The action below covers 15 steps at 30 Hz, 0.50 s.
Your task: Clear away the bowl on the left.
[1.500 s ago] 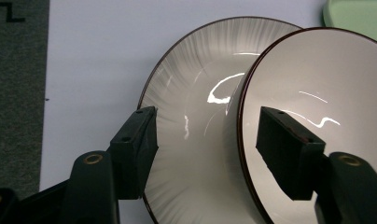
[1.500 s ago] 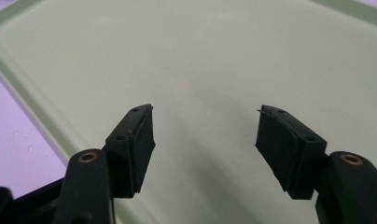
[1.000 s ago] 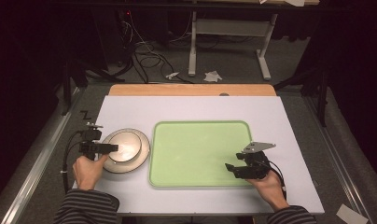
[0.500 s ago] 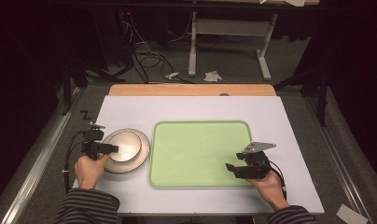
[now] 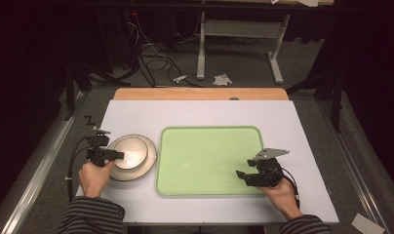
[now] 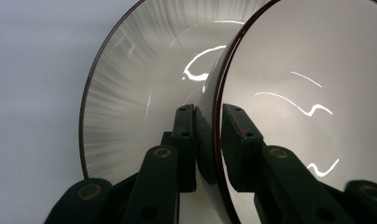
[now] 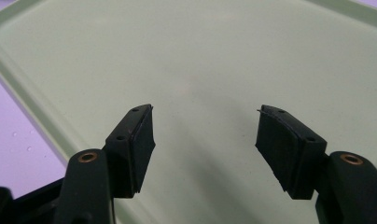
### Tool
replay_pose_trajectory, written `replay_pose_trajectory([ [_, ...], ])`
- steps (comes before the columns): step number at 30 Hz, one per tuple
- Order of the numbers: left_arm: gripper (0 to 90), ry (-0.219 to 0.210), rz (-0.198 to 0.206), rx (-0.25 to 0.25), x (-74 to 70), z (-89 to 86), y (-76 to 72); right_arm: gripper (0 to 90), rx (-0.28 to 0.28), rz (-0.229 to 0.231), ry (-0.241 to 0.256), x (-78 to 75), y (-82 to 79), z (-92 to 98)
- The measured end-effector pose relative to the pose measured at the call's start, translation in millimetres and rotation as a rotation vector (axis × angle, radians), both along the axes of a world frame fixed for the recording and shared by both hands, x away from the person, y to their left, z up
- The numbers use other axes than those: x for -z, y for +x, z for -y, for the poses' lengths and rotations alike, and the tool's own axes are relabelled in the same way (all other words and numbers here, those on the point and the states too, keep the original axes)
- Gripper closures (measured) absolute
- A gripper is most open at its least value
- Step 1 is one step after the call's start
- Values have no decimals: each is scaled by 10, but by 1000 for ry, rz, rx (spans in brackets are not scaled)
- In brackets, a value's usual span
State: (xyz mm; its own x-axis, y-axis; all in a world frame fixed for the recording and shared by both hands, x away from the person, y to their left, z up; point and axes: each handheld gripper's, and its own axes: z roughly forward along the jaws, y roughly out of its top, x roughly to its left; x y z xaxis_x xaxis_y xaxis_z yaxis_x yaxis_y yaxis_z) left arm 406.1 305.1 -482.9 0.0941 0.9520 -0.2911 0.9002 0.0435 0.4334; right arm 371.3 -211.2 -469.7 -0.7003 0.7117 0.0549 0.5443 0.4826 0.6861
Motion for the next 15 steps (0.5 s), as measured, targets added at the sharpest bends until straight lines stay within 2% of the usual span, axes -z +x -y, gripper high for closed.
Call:
replay_pose_trajectory([
  [1, 776, -25, 0, 6, 4, -10, 2, 383, -3, 2, -2, 1, -1, -6],
  [4, 806, -61, 7, 14, 3, -14, 9, 383, -1, -3, -1, 6, 4, -3],
  [15, 824, -58, 17, 27, -8, 0, 6, 382, 0, 1, 0, 2, 6, 6],
])
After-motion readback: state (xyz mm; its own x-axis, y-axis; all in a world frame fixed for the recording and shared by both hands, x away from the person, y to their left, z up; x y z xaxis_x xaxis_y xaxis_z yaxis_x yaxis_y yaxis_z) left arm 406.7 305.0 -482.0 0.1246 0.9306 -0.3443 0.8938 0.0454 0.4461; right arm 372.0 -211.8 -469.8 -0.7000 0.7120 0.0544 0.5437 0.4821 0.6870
